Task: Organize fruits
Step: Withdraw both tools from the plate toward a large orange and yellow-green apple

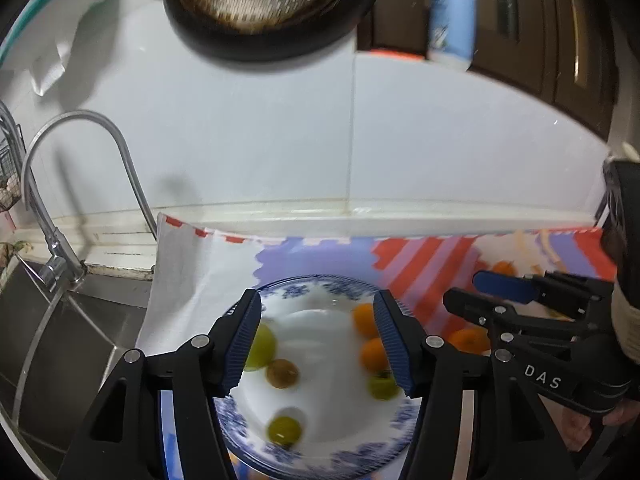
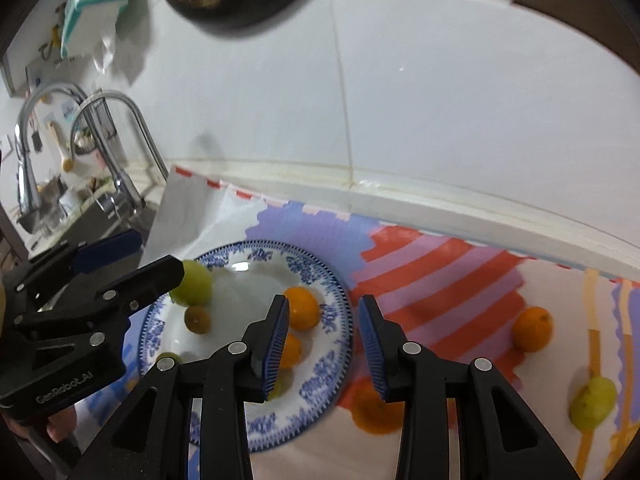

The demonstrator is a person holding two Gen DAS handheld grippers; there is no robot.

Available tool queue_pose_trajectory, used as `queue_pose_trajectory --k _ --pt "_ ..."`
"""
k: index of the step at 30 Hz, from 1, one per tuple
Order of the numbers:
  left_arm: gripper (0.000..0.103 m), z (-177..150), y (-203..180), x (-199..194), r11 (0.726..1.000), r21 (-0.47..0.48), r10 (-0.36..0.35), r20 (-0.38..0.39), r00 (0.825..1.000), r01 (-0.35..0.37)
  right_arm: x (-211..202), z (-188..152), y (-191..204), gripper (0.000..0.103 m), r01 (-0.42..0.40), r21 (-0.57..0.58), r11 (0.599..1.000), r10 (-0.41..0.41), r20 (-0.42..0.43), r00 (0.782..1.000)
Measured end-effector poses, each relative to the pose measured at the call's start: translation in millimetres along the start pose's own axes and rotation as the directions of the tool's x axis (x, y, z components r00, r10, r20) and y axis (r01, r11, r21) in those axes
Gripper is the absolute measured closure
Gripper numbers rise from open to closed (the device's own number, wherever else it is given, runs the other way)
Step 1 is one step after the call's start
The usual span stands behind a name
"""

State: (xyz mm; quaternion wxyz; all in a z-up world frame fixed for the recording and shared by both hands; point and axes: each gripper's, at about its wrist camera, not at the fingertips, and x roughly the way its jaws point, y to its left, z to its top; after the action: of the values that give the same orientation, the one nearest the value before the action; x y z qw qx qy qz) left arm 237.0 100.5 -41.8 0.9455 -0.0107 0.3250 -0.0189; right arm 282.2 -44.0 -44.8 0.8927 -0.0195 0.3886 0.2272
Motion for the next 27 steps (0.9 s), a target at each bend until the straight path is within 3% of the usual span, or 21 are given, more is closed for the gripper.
queue_pose_trajectory --k 9,13,19,23,27 --pt "0.037 -6.4 -47.7 -46.4 0.998 0.051 -0.039 0.091 0.995 0.035 -72.0 -20.1 -28.6 0.066 0.083 0.029 0.996 -0.085 0.077 0.993" --pt "0.036 -12.2 -63.3 -58.7 0.997 0.042 -0.062 0.112 0.992 0.058 -102.1 -28.0 -40.6 0.057 0.123 0.054 0.991 -0.129 0.127 0.984" --pt "0.030 -19.3 -84.8 -69.5 0.996 0.084 -0.054 0.168 0.984 0.040 -133.0 -44.2 -50.9 0.047 0.213 0.062 0.975 -0.221 0.178 0.959" --pt "0.026 -27.3 -96.4 -65.5 0.993 0.111 -0.045 0.179 0.983 0.026 -143.3 -54.2 -61.6 0.036 0.270 0.090 0.959 -0.283 0.195 0.939" --pt "0.026 -37.0 -107.4 -57.9 0.989 0.147 -0.042 0.181 0.983 0.015 -147.7 -66.1 -75.6 0.032 0.325 0.134 0.936 -0.347 0.209 0.914"
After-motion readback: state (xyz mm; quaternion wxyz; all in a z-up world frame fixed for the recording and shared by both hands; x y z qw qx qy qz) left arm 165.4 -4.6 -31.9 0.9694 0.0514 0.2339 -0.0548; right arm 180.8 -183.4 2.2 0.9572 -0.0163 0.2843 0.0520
